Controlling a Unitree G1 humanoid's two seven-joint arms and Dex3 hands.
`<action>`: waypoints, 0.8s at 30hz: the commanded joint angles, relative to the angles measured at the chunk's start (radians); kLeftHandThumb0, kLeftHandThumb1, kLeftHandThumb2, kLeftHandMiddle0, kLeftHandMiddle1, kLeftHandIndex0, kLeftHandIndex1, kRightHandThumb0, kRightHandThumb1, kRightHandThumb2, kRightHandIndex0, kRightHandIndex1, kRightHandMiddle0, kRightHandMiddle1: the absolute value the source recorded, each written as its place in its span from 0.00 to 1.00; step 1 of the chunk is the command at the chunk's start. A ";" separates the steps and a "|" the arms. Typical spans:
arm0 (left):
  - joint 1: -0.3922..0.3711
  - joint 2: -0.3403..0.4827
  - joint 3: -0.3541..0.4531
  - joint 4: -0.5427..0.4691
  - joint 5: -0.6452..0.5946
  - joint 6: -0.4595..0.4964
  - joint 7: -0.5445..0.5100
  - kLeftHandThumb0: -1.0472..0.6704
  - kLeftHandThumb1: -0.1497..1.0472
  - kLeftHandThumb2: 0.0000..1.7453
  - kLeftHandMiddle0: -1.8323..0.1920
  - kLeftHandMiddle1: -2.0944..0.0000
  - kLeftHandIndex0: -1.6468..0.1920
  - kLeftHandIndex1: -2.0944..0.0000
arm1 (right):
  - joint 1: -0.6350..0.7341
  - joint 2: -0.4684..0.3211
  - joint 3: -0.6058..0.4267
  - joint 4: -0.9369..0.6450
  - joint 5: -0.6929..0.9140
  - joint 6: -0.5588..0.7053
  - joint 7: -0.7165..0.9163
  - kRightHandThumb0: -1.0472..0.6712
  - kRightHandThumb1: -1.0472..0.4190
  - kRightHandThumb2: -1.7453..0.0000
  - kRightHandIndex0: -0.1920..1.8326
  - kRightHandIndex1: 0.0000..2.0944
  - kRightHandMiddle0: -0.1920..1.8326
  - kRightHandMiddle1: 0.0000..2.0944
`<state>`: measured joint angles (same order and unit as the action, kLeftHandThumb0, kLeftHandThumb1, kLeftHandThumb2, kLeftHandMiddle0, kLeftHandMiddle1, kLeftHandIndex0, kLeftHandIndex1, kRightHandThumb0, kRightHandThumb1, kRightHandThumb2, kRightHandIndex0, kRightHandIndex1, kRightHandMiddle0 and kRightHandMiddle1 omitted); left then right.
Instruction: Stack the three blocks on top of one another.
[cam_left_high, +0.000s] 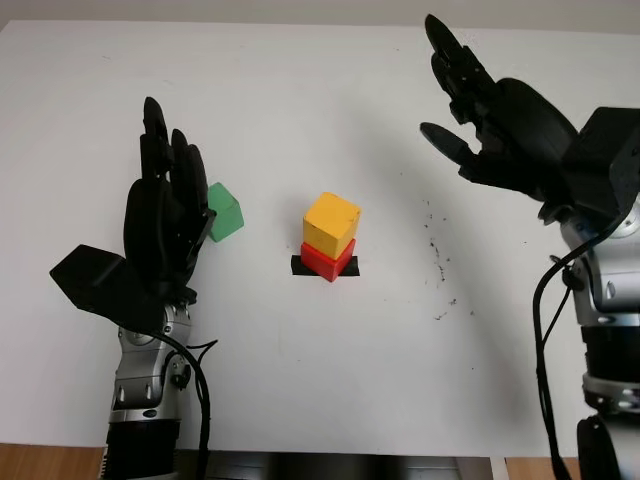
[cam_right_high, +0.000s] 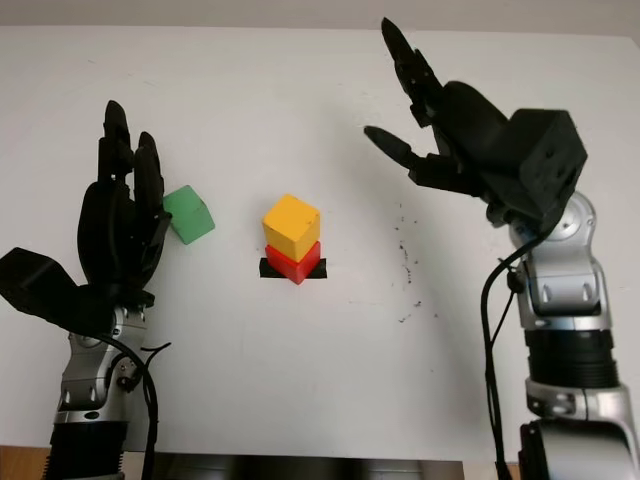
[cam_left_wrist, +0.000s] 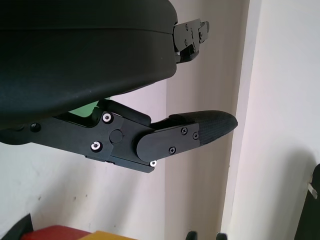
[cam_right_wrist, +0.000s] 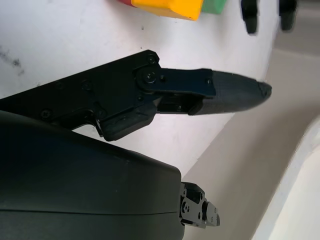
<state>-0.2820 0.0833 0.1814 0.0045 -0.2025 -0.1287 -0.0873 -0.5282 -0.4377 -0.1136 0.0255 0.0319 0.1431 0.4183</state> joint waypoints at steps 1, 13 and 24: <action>-0.007 0.018 0.006 -0.011 0.002 0.003 -0.004 0.25 1.00 0.35 0.99 0.97 0.99 0.97 | 0.043 0.040 -0.028 -0.038 0.037 0.008 -0.037 0.14 0.00 0.64 0.00 0.00 0.00 0.00; -0.028 0.052 0.025 0.022 -0.019 -0.023 -0.038 0.26 1.00 0.36 0.99 0.97 0.99 0.98 | 0.188 0.222 -0.031 -0.134 0.124 -0.036 -0.197 0.16 0.00 0.58 0.00 0.00 0.00 0.00; -0.056 0.111 0.029 0.050 0.004 -0.026 -0.070 0.26 1.00 0.34 0.96 0.97 0.97 0.97 | 0.270 0.283 -0.015 -0.183 0.131 -0.041 -0.267 0.16 0.00 0.58 0.00 0.00 0.00 0.00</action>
<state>-0.3214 0.1630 0.2122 0.0658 -0.2129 -0.1592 -0.1481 -0.2721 -0.1617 -0.1253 -0.1356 0.1607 0.1157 0.1568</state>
